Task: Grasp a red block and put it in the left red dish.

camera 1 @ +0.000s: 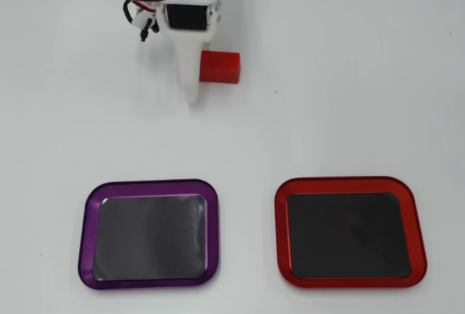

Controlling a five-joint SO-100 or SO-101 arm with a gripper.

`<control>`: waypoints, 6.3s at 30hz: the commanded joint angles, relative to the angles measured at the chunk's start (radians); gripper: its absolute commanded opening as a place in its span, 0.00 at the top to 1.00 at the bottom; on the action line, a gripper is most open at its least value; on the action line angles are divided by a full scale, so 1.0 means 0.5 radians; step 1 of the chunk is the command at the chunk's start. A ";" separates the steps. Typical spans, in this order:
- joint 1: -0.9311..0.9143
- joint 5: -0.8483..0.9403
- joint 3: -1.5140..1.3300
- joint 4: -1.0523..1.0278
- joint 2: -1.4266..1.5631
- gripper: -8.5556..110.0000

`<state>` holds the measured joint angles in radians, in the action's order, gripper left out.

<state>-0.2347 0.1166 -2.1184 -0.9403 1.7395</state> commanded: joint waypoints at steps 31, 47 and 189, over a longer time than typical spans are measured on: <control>0.310 -0.009 0.031 -0.015 -0.043 0.84; 0.454 -0.015 0.037 -0.310 -0.037 0.67; 0.798 0.061 0.696 -0.282 1.197 0.75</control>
<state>0.1718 0.1473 -1.7257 -1.0308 2.1921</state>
